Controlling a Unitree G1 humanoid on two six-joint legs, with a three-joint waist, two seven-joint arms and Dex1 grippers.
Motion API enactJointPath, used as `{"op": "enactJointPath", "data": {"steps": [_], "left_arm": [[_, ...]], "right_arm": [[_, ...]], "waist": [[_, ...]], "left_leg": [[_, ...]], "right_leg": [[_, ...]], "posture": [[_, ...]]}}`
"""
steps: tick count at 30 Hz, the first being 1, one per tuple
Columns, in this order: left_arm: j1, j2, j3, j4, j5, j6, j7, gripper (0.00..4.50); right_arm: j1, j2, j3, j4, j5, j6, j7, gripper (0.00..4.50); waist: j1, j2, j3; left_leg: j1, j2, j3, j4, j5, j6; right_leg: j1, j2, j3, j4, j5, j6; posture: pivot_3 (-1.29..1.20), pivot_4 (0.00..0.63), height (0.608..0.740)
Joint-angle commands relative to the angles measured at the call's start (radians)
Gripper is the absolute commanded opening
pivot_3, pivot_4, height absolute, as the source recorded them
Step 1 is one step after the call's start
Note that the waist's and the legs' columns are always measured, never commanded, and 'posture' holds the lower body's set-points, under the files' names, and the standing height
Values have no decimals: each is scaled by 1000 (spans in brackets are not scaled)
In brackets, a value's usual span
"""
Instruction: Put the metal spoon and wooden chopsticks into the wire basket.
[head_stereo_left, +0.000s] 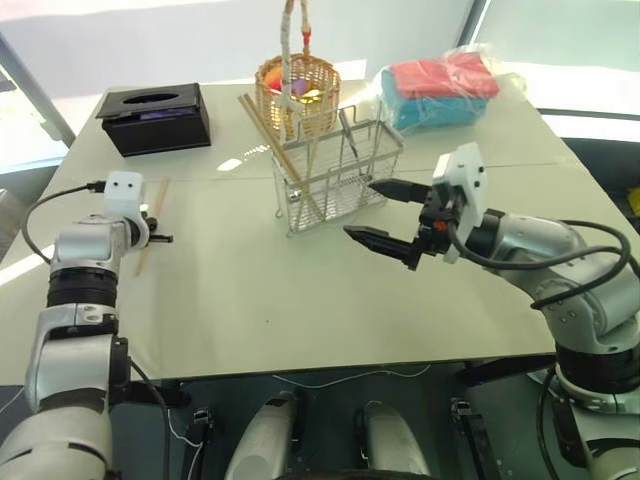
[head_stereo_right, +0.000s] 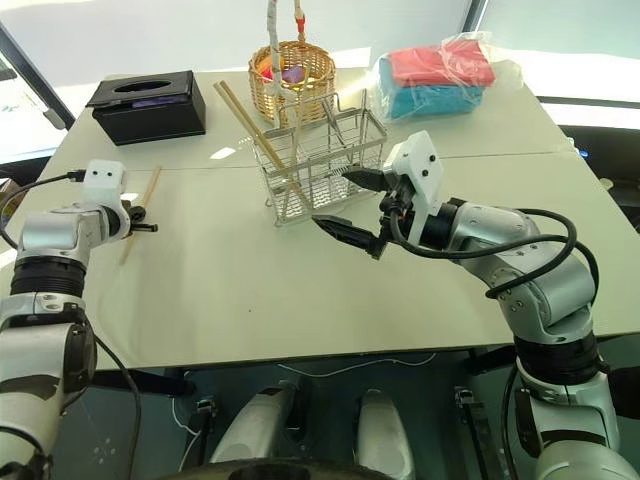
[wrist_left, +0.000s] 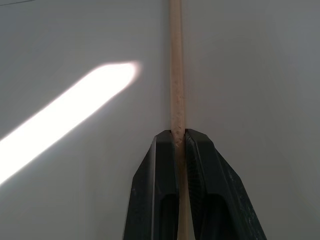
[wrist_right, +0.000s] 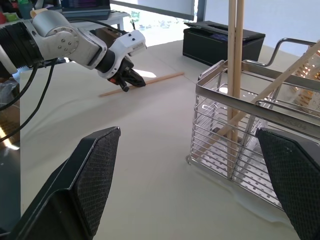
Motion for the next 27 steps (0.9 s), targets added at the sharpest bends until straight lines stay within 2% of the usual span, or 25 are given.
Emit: {"op": "enactJointPath", "data": {"steps": [1,3,5,10,15,21,27], "left_arm": [[31,18,3,20,25,32,26,20],[28,19,4,1,34,-31,39,20],[19,6,28,-63,20,-188,42,20],[-65,-72,148,-215,-123,-248,22,20],[-152,-155,219,-390,-322,-339,-119,20],[-142,-258,173,-582,-478,-372,-273,20],[-113,-396,143,-627,-534,-462,-288,20]], "right_arm": [[-11,-10,-28,-19,2,-11,3,4500],[-10,-9,-26,-11,-4,-16,6,4500],[-10,-14,-32,3,-14,-24,8,4500],[-29,-52,-62,31,-31,-34,27,4500],[-38,-86,-83,72,-62,-66,50,4500],[-35,-77,-89,89,-89,-92,46,4500],[-24,-42,-78,76,-101,-108,24,4500]], "waist": [[-4,0,0],[-5,0,0],[-4,0,0],[21,-4,2],[22,-4,2],[11,-3,2],[17,-3,1]], "left_leg": [[0,0,0,0,0,0],[0,0,0,0,0,0],[0,0,0,0,0,0],[-3,-1,0,2,0,-1],[-3,-1,0,3,0,-1],[-2,-1,0,2,2,1],[-2,0,0,3,2,1]], "right_leg": [[0,0,0,0,0,0],[0,0,0,0,0,0],[0,0,0,0,0,0],[-2,-1,0,-1,0,0],[0,-1,0,-1,1,1],[3,0,0,-1,1,1],[4,1,0,-1,1,1]], "posture": [[0,150,740],[0,150,740],[0,150,740],[0,150,740],[0,150,740],[0,150,740],[0,150,740]]}}
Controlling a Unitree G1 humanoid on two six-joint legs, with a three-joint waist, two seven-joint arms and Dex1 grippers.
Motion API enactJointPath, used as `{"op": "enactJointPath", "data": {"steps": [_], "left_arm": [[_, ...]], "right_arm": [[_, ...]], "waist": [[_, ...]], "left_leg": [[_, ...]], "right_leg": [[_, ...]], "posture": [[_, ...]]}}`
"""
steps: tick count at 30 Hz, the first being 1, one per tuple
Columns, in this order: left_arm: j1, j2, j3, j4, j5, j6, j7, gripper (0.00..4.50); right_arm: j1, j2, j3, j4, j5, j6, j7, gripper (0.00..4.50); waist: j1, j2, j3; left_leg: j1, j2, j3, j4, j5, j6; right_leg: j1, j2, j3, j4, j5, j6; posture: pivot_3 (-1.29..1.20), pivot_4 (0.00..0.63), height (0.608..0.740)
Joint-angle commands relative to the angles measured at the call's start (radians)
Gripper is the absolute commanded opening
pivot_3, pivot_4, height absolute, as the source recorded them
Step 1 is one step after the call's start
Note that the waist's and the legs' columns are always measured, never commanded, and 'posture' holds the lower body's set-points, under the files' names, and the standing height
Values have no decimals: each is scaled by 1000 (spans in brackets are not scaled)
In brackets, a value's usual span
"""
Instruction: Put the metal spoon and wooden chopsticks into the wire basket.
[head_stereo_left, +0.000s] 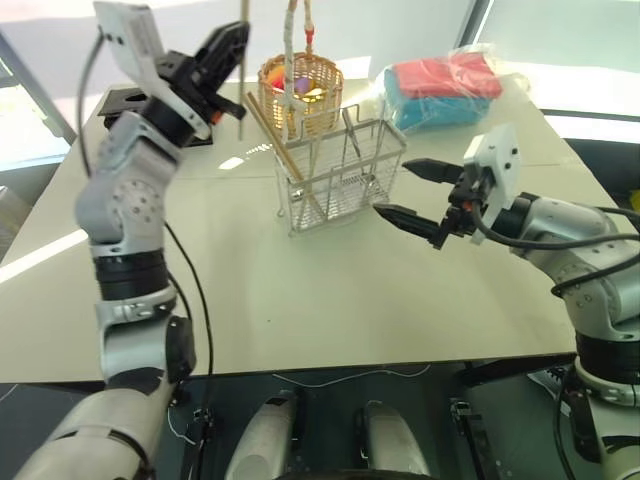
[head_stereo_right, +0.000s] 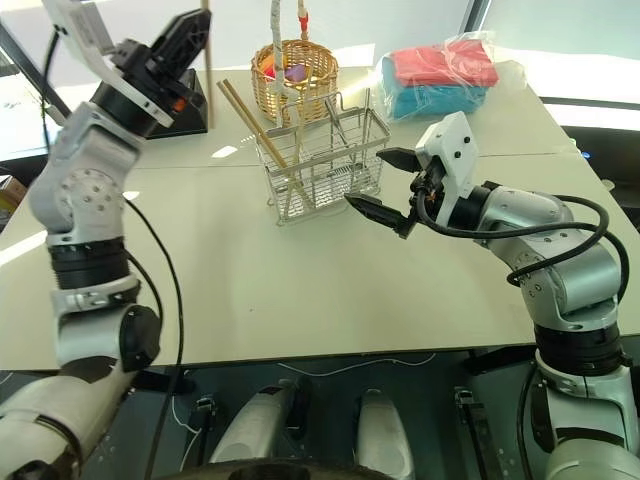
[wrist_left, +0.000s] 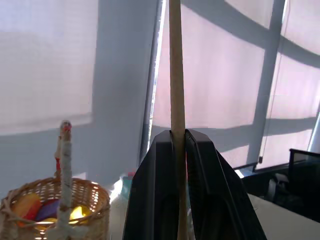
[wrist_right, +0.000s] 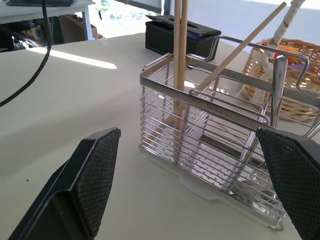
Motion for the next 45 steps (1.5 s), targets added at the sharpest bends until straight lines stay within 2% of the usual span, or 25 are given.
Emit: {"op": "enactJointPath", "data": {"steps": [1,10,18,24,33,45], "left_arm": [[3,-41,-24,-44,-18,-76,-21,20],[50,-141,-103,174,111,-346,-66,20],[24,-191,-114,349,159,-497,-74,20],[-18,-202,-108,339,124,-485,-82,20],[-76,-166,-80,256,28,-376,-90,20],[-100,-253,-109,476,141,-548,-74,20]], "right_arm": [[-7,22,-21,-26,-1,-28,-17,4500],[4,58,-25,-45,-6,-22,-43,4500],[49,-2,-78,-82,21,18,-36,4500],[73,-5,-92,-113,36,41,-55,4500],[94,7,-92,-126,48,40,-81,4500],[98,22,-97,-143,58,38,-116,4500]], "waist": [[3,0,0],[5,0,0],[7,0,0],[8,0,0],[5,0,0],[5,0,0]], "left_leg": [[0,0,0,0,0,0],[0,0,0,2,0,0],[-1,0,0,4,-1,2],[-1,0,-1,7,-2,3],[-1,0,-1,8,-2,4],[-2,0,-1,9,-3,4]], "right_leg": [[0,0,0,0,0,0],[1,0,0,0,0,0],[2,0,0,0,0,0],[2,0,-1,0,0,0],[3,1,-1,0,0,0],[3,0,-1,0,0,0]], "posture": [[0,150,740],[0,150,740],[0,150,740],[0,150,740],[0,150,740],[0,150,740]]}}
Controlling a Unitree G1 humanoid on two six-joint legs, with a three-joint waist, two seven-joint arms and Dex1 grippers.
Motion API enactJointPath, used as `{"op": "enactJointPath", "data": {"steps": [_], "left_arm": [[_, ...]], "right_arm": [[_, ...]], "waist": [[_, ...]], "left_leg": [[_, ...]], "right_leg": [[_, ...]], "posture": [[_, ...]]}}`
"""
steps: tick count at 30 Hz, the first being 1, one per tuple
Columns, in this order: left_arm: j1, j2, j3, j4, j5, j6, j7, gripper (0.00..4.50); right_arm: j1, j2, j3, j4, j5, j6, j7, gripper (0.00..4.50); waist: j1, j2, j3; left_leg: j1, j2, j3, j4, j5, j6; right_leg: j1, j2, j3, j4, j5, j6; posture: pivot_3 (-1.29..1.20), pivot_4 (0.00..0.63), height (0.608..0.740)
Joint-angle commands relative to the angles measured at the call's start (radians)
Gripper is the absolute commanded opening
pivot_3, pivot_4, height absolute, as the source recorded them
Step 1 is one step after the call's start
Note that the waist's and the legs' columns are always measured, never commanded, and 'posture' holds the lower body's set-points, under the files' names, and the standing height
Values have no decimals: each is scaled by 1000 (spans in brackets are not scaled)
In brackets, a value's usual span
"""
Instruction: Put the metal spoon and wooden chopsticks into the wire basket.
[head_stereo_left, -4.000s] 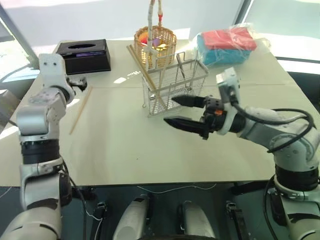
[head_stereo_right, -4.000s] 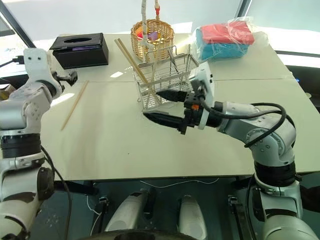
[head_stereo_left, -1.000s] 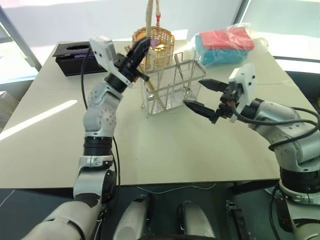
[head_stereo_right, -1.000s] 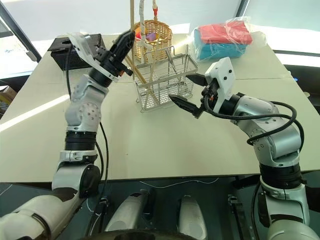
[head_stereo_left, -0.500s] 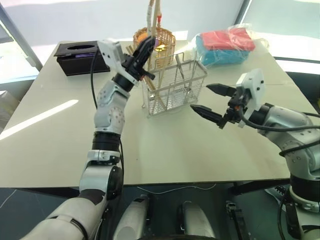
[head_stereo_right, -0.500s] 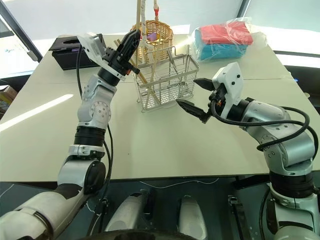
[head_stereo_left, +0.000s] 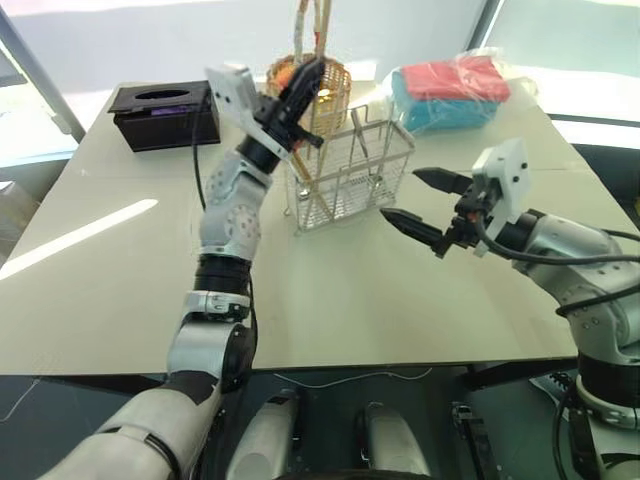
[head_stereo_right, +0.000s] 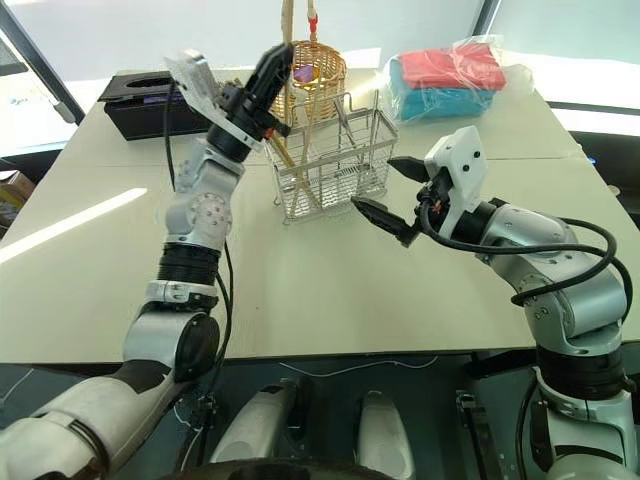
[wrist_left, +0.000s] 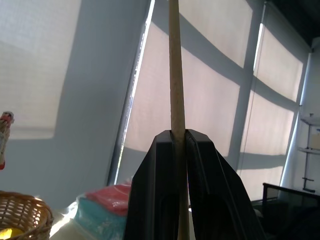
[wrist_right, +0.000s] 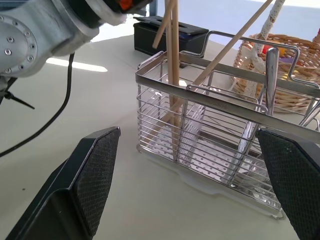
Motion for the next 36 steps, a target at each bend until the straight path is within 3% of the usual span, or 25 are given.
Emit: {"op": "enactJointPath", "data": {"steps": [1,10,11,13,18,19,25,30,33,36], "left_arm": [[-49,-7,-2,54,33,-69,5,20],[-67,-1,-17,221,133,-179,32,20],[-64,-3,-17,215,130,-175,26,827],[-58,-4,-18,205,128,-171,20,1528],[-42,-3,-16,176,119,-162,9,4141],[-40,-4,-17,162,115,-156,8,4430],[-82,11,19,60,75,-71,87,4430],[-120,97,82,-64,41,63,230,4430],[-87,185,117,-164,12,170,265,3630],[-19,273,130,-234,71,227,352,3630]], "right_arm": [[3,4,-37,-53,19,-9,-15,4500],[19,10,-44,-75,33,-8,-41,4500],[19,9,-45,-76,34,-8,-43,4500],[19,8,-46,-75,35,-10,-45,4500],[17,5,-45,-71,34,-15,-44,4500],[16,4,-44,-69,34,-16,-42,4500],[9,7,-35,-55,29,-21,-34,4500],[23,31,-47,-15,-9,-55,-61,4500],[21,59,-54,31,-53,-102,-93,4500],[26,88,-40,54,-68,-128,-99,4500]], "waist": [[-1,0,0],[1,0,0],[1,0,0],[1,0,0],[0,0,0],[0,0,0],[0,0,0],[-3,0,0],[-4,0,0],[-5,0,0]], "left_leg": [[0,0,0,0,0,0],[0,0,0,0,0,0],[0,0,0,0,0,0],[-1,0,0,0,0,0],[-1,0,0,0,0,0],[-1,0,0,0,0,0],[-1,0,0,0,0,0],[-1,0,0,0,0,0],[0,0,0,0,0,0],[0,0,0,-1,0,0]], "right_leg": [[0,0,0,0,0,0],[-1,0,0,0,0,0],[-1,0,0,0,0,0],[-1,0,0,0,0,0],[-1,0,0,0,0,0],[-1,0,0,0,0,0],[-1,0,0,0,0,0],[-1,0,0,0,0,0],[-1,1,0,0,0,0],[-1,1,0,1,0,0]], "posture": [[0,150,740],[0,150,740],[0,150,740],[0,150,740],[0,150,740],[0,150,740],[0,150,740],[0,150,740],[0,150,740],[0,150,740]]}}
